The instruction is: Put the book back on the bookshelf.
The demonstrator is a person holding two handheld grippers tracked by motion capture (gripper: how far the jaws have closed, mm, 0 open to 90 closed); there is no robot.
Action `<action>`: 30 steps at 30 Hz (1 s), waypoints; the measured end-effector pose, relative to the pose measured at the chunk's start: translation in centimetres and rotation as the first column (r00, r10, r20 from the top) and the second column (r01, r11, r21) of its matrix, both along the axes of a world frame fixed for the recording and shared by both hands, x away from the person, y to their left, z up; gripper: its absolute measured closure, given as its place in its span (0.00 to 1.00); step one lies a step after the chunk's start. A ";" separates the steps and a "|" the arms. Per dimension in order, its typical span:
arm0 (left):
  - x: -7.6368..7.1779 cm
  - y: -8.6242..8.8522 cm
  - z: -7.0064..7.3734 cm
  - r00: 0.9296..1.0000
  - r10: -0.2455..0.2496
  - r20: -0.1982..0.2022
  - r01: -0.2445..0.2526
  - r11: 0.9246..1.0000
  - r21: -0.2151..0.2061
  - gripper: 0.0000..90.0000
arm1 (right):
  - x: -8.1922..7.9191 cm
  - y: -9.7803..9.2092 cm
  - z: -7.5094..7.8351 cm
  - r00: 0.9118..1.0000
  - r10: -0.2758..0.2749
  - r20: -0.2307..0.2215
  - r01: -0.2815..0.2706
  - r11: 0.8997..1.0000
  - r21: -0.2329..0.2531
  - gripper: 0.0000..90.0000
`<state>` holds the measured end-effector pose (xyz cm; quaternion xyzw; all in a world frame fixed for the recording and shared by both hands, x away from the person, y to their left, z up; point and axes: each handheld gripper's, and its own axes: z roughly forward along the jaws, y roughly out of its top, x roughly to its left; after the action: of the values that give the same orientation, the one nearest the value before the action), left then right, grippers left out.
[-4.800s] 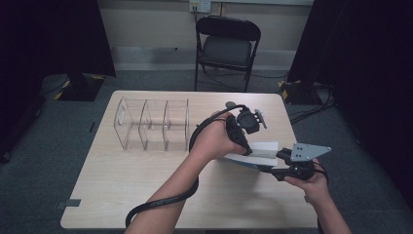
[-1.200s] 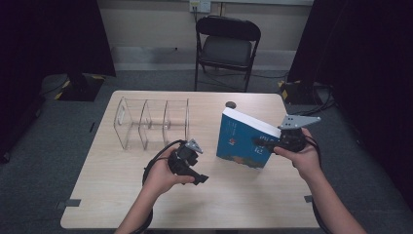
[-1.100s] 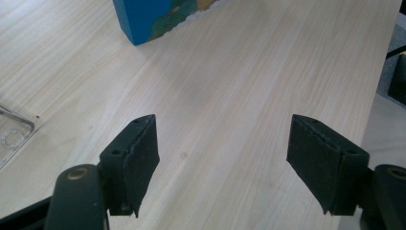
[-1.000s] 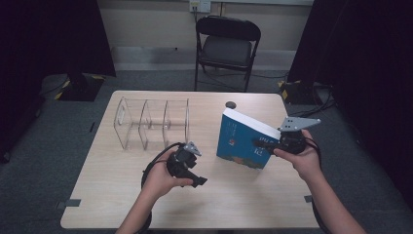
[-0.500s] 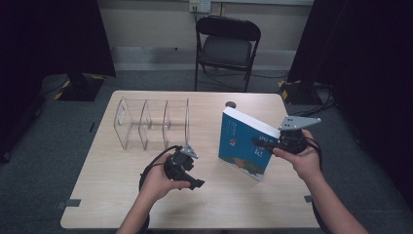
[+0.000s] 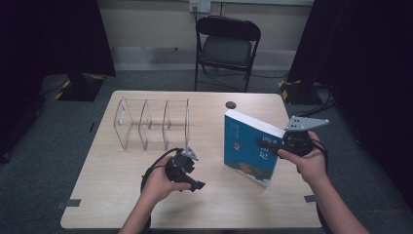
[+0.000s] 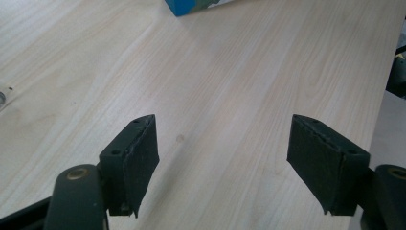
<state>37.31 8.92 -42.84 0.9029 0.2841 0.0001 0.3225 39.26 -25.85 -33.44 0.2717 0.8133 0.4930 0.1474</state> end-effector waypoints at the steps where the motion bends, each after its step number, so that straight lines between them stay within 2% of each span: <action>1: -0.1 0.0 0.0 1.000 0.001 0.001 -0.001 1.000 -0.004 0.29 | 0.0 -0.1 -0.1 1.000 -0.003 -0.003 0.003 1.000 0.006 0.69; 5: -0.1 0.0 -0.2 1.000 -0.012 0.003 0.012 1.000 -0.005 0.29 | -0.4 -0.9 -0.6 1.000 -0.019 -0.008 0.019 1.000 0.018 0.68; 7: -0.2 0.0 -0.3 1.000 0.004 0.004 -0.004 1.000 -0.010 0.29 | -0.5 -1.0 -0.6 1.000 -0.016 -0.014 0.017 1.000 0.019 0.68; 12: -0.3 0.3 -0.7 1.000 -0.011 -0.001 0.011 1.000 0.002 0.29 | -0.3 -1.5 -0.9 0.999 -0.028 -0.025 0.029 0.999 0.024 0.67; 13: -0.4 0.3 -1.1 1.000 0.010 -0.002 -0.010 1.000 0.000 0.28 | -0.2 -1.8 -0.8 0.998 -0.042 -0.044 0.043 0.999 0.023 0.66; 14: -0.4 0.3 -1.1 1.000 0.010 -0.002 -0.010 1.000 0.000 0.28 | -0.2 -1.8 -0.8 0.998 -0.042 -0.044 0.043 0.999 0.023 0.66; 15: -0.4 0.4 -1.2 1.000 0.005 -0.003 -0.005 1.000 0.007 0.28 | -0.2 -2.1 -0.8 0.998 -0.038 -0.050 0.039 0.999 0.007 0.66; 17: -0.3 0.6 -1.4 1.000 0.002 -0.006 -0.002 1.000 0.022 0.28 | -0.3 -2.2 -0.9 0.997 -0.043 -0.057 0.044 0.999 0.007 0.65; 20: -0.3 0.6 -1.5 1.000 0.011 -0.007 -0.011 1.000 0.016 0.28 | -0.3 -2.4 -0.7 0.997 -0.048 -0.068 0.049 0.998 0.025 0.62; 22: -0.4 0.6 -1.5 1.000 0.013 -0.003 -0.013 1.000 0.010 0.28 | -0.4 -2.1 -0.1 0.996 -0.046 -0.071 0.046 0.999 0.010 0.57; 25: -0.4 0.7 -1.4 1.000 0.016 -0.004 -0.016 1.000 0.007 0.28 | -0.4 -1.8 0.5 0.996 -0.058 -0.070 0.059 0.998 0.015 0.52; 27: -0.5 0.7 -1.4 1.000 0.016 -0.005 -0.016 1.000 0.004 0.28 | -0.4 -1.4 1.2 0.996 -0.061 -0.070 0.059 0.998 -0.032 0.51; 28: -0.5 0.7 -1.4 1.000 0.018 -0.003 -0.018 1.000 0.000 0.28 | -0.3 -0.9 1.5 0.994 -0.061 -0.090 0.053 0.995 -0.080 0.51; 30: -0.5 0.6 -1.4 1.000 0.008 -0.001 -0.008 1.000 0.005 0.28 | -0.1 -0.3 1.9 0.994 -0.054 -0.096 0.040 0.989 -0.142 0.51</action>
<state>36.80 9.51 -44.22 0.9026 0.2877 0.0016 0.3201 39.17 -26.11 -31.53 0.3041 0.8455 0.4171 0.1370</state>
